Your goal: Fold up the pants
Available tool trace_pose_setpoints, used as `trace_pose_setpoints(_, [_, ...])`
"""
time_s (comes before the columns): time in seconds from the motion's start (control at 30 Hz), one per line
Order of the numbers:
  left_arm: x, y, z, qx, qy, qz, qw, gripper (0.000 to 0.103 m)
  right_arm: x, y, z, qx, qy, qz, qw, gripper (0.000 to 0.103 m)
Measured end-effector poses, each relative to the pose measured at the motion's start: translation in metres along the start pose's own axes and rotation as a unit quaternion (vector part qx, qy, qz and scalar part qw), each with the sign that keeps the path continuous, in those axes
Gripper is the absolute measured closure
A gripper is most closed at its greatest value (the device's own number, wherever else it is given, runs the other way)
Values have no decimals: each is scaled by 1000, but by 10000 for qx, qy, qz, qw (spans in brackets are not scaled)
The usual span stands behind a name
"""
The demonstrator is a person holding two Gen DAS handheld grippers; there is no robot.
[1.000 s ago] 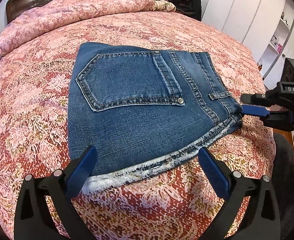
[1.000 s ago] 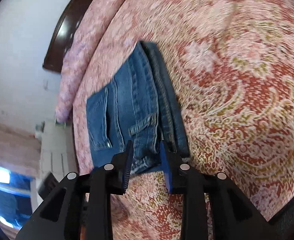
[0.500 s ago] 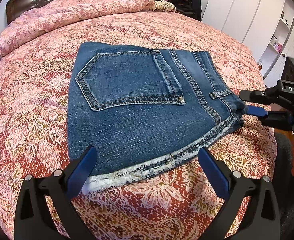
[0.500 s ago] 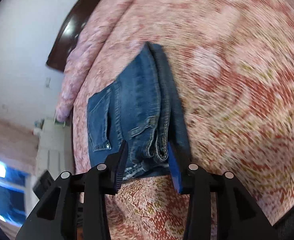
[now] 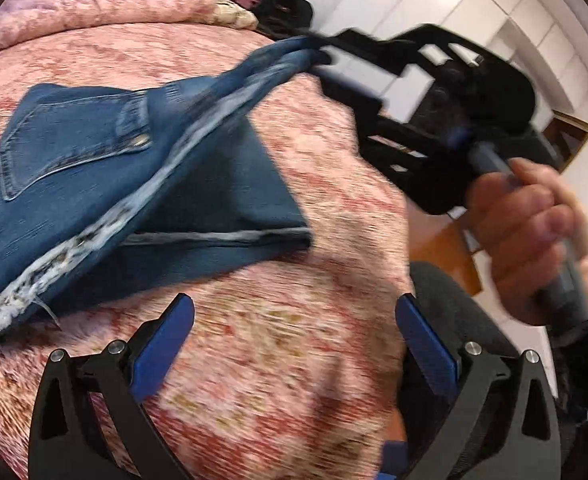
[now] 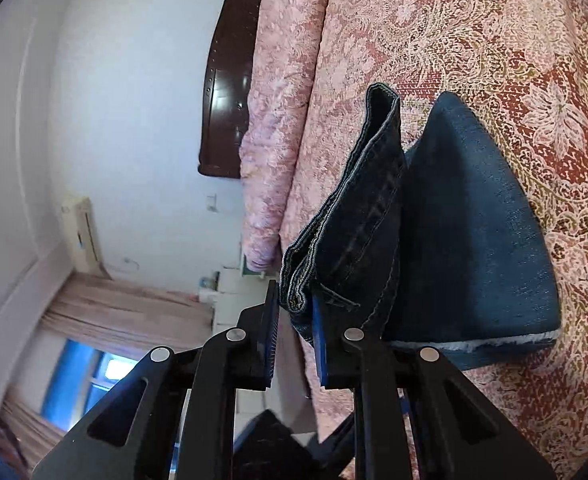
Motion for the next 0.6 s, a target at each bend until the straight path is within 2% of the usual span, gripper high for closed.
trace_pose_setpoints(0.13, [30, -1, 20, -330, -660, 466, 9962, 2, -10, -2, 15, -114, 122, -60, 9998, 89])
trace_pose_setpoints(0.2, [49, 1, 28, -383, -1054, 709, 9912, 2, -24, 1, 24, -178, 312, -128, 9993, 89])
trace_pose_setpoints(0.23, [64, 5, 30, -294, -1360, 998, 9852, 4, -29, 4, 26, -202, 406, -140, 9989, 89])
trace_pose_setpoints(0.3, [84, 14, 32, -283, -1319, 1578, 9782, 18, -50, 7, 32, -235, 741, -231, 9967, 89])
trace_pose_setpoints(0.33, [87, 14, 35, -334, -1326, 1673, 9764, 21, -65, 9, 34, -263, 1094, -179, 9935, 89])
trace_pose_setpoints(0.37, [86, 13, 36, -319, -1399, 1647, 9759, 21, -75, 10, 35, -293, 1386, -145, 9898, 89])
trace_pose_setpoints(0.4, [83, 12, 34, -290, -1455, 1594, 9760, 21, -86, 9, 37, -325, 1471, -243, 9883, 91])
trace_pose_setpoints(0.43, [80, 12, 33, -246, -1539, 1504, 9763, 21, -95, 10, 40, -352, 1338, -378, 9897, 93])
trace_pose_setpoints(0.5, [77, 11, 33, -242, -1640, 1422, 9759, 21, -85, 12, 35, -287, 1642, -69, 9860, 93])
trace_pose_setpoints(0.6, [80, 14, 36, -243, -1605, 1549, 9745, 21, -71, 11, 29, -82, 1915, 195, 9813, 92])
Point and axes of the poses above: each gripper's, at about its wrist camera, not at the fingertips, and z roughly against the way its jaws point, x to its left, y to its underside, the point moved 2 cm from there along -z, roughly the way its jaws point, and after that the axes turned 9 degrees about -z, right-handed, at the moved point
